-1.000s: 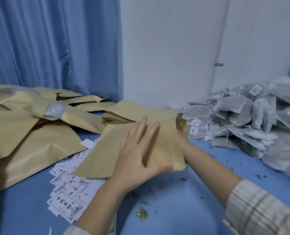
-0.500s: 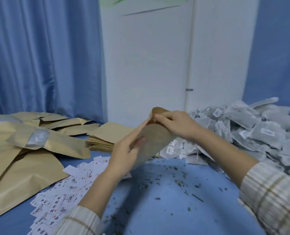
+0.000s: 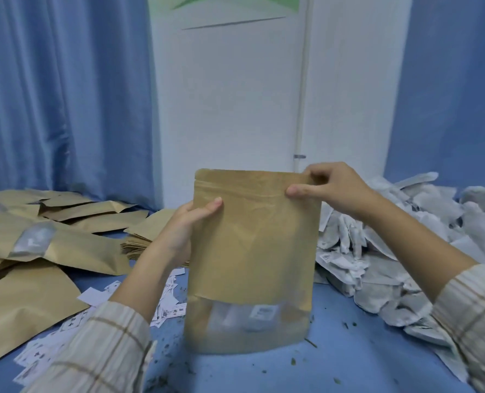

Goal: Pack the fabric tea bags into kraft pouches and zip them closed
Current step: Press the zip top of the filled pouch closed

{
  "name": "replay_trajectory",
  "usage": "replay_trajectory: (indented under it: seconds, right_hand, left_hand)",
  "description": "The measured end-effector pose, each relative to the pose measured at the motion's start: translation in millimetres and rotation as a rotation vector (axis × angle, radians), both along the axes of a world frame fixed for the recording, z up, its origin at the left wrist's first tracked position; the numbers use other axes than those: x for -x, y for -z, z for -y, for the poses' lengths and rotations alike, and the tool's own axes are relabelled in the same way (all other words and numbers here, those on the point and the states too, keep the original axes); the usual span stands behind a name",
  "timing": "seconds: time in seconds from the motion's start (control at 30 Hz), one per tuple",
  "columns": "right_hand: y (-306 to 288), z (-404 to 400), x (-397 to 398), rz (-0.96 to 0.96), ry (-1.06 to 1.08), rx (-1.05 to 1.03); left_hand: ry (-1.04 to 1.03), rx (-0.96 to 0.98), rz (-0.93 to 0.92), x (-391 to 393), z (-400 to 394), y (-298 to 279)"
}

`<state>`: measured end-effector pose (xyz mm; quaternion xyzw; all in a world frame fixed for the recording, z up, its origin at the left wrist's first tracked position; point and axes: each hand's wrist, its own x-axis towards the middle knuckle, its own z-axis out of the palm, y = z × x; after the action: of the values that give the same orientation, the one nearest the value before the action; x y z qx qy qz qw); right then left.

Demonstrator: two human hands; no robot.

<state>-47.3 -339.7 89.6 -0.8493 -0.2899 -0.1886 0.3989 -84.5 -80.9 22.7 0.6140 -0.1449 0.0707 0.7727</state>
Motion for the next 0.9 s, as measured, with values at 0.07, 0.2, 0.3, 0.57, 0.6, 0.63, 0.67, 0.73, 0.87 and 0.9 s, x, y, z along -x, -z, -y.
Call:
replay_trajectory:
  seconds: [0.07, 0.2, 0.3, 0.57, 0.6, 0.63, 0.67, 0.73, 0.87, 0.9]
  right_hand:
    - [8, 3, -6, -0.005, 0.042, -0.013]
    - [14, 5, -13, 0.031, 0.068, -0.065]
    - [11, 8, -18, 0.062, 0.048, -0.077]
    - [-3, -4, -26, 0.177, 0.171, 0.22]
    - [-6, -11, -24, 0.229, 0.203, 0.341]
    - [-9, -22, -22, 0.278, 0.197, 0.405]
    - [-12, -33, -19, 0.287, 0.15, 0.39]
    - [-20, -55, -10, 0.181, 0.013, 0.259]
    - [-29, -66, -9, 0.11, -0.025, 0.365]
    - [-28, -66, -9, 0.11, -0.027, 0.386]
  left_hand:
    - [-0.045, 0.0, 0.005, -5, 3, -4]
    - [-0.279, -0.044, 0.067, -14, 10, -15]
    - [-0.449, 0.055, 0.065, -23, 10, -17]
    - [-0.768, -0.122, 0.255, -32, 26, -13]
    - [-0.783, -0.156, 0.276, -33, 29, -12]
    - [-0.789, -0.175, 0.288, -32, 32, -11]
    - [-0.79, -0.182, 0.295, -32, 36, -10]
    - [-0.768, -0.181, 0.304, -30, 43, -9]
    - [-0.684, -0.165, 0.309, -25, 45, -9]
    - [-0.658, -0.143, 0.301, -24, 45, -9]
